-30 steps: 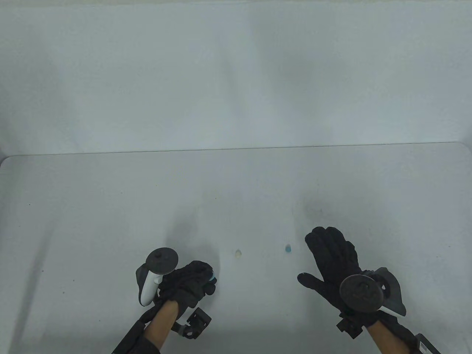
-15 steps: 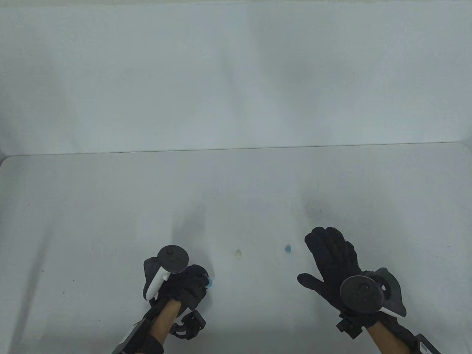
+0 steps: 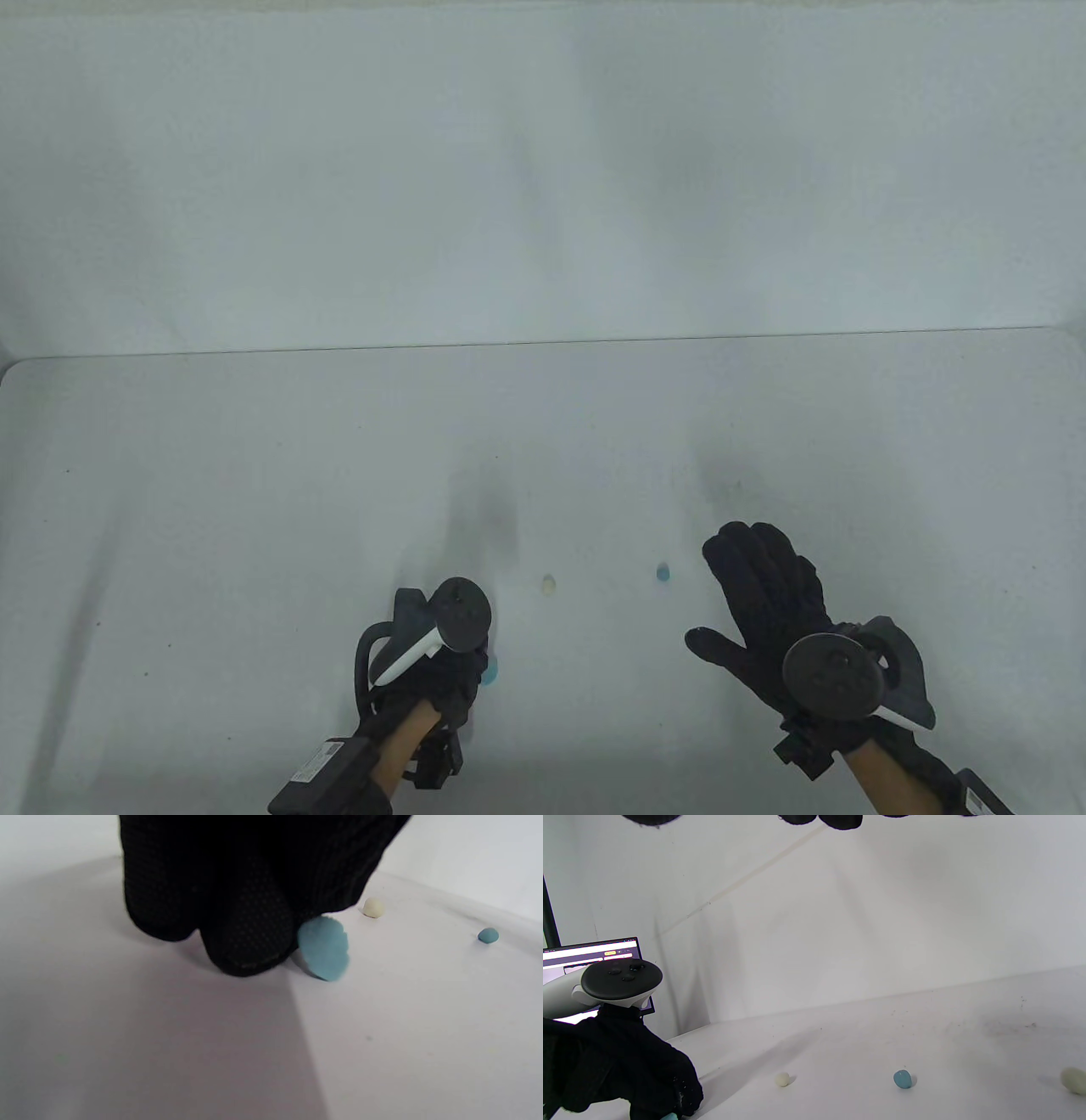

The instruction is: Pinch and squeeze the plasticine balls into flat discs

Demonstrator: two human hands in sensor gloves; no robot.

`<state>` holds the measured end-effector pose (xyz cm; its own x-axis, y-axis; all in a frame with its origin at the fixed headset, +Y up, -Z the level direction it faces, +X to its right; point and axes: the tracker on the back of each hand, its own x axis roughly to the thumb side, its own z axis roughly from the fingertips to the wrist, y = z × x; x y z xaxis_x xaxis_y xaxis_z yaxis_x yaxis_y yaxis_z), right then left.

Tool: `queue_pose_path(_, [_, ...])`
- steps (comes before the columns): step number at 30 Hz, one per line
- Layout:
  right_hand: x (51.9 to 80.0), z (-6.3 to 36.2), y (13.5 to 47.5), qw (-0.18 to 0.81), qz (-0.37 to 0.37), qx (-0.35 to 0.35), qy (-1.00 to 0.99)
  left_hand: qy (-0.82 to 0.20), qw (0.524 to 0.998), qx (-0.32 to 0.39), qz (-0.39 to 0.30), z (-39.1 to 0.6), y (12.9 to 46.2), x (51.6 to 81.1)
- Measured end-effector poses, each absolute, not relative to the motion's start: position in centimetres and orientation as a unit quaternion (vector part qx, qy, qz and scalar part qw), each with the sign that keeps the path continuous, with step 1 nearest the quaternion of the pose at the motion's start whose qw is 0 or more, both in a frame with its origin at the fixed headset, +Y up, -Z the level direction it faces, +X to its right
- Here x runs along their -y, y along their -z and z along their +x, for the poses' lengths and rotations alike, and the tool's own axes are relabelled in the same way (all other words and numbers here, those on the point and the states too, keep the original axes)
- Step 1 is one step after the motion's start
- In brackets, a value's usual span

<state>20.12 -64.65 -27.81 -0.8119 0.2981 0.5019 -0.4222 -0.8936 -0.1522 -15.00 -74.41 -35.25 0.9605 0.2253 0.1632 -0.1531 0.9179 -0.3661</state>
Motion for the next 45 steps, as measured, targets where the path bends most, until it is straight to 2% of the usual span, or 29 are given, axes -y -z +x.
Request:
queue_pose_path(5, [64.6,20.1,27.8,0.191,0.240,0.128,-0.943,-0.035,0.980,0.121,-0.152,-14.5,35.0,74.4])
queue_pose_path(9, [64.6,20.1,27.8,0.191,0.239,0.129,-0.943,-0.071,0.980,0.113,-0.146,-14.8,35.3,73.6])
queue_pose_path(13, [64.6,20.1,27.9,0.189,0.240,0.127,-0.944,-0.139,0.975,0.114,-0.134,-14.3,36.3,71.2])
queue_pose_path(18, [64.6,20.1,27.8,0.188,0.240,0.127,-0.944,-0.137,0.977,0.130,-0.098,-12.3,38.8,69.2])
queue_pose_path(28, [64.6,20.0,27.9,0.188,0.243,0.124,-0.943,-0.016,0.980,0.167,-0.107,-7.6,42.0,72.1])
queue_pose_path(36, [64.6,20.0,27.8,0.188,0.243,0.124,-0.944,0.054,0.970,0.190,-0.142,-6.1,43.1,74.1])
queue_pose_path(45, [64.7,20.0,27.9,0.189,0.243,0.122,-0.944,0.101,0.964,0.223,-0.107,-5.0,43.0,74.7])
